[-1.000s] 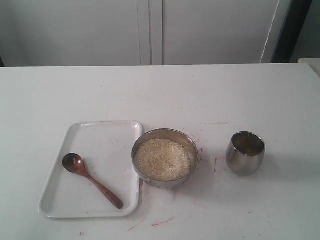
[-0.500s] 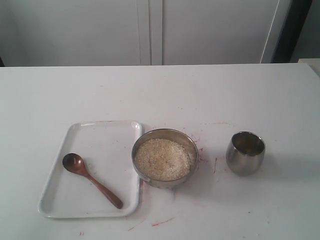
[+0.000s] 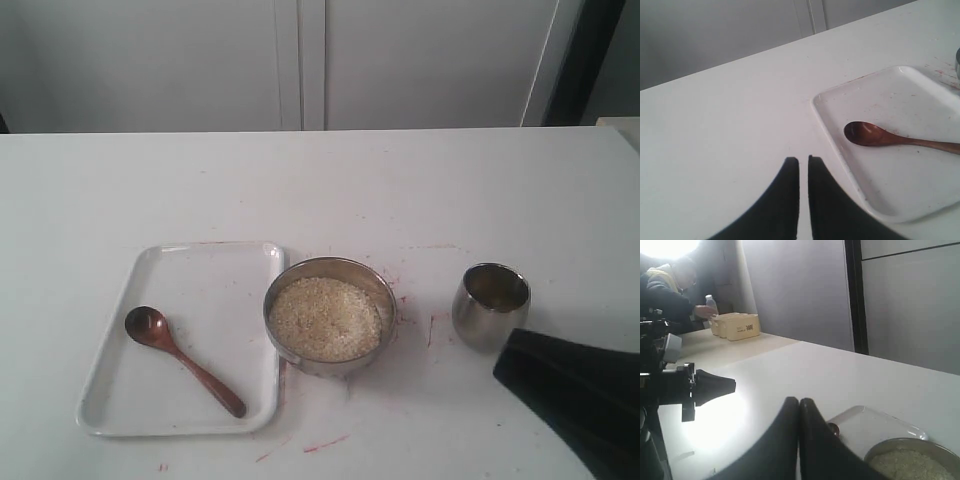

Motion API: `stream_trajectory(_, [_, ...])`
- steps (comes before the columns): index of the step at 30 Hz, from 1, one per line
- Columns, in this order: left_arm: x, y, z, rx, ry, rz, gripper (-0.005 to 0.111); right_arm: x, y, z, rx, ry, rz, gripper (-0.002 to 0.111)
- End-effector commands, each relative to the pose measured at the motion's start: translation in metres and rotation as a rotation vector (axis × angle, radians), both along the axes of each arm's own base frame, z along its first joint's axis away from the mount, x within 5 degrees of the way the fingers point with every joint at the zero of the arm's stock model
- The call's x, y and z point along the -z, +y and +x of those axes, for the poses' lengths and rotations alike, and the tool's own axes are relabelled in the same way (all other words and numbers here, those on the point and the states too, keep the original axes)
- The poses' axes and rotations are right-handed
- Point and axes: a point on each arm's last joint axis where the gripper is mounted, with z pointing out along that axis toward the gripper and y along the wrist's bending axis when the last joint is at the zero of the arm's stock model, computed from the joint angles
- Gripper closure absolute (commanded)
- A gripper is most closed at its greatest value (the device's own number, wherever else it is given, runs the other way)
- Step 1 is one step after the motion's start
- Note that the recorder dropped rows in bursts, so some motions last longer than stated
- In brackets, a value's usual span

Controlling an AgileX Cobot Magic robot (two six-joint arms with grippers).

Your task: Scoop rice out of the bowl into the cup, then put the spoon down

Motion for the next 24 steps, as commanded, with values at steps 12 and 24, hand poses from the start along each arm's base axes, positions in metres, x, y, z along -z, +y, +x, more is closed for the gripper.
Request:
stream_trajectory(12, [-0.002,0.0,0.0,-0.002,-0.003,0.0,0.092,0.044,-0.003,-0.003,0.004,-0.035,-0.108,0.108])
stream_trajectory(24, [-0.002,0.0,0.0,-0.002,-0.003,0.0,0.092,0.059,-0.003,-0.003,-0.003,0.11,-0.194,0.108])
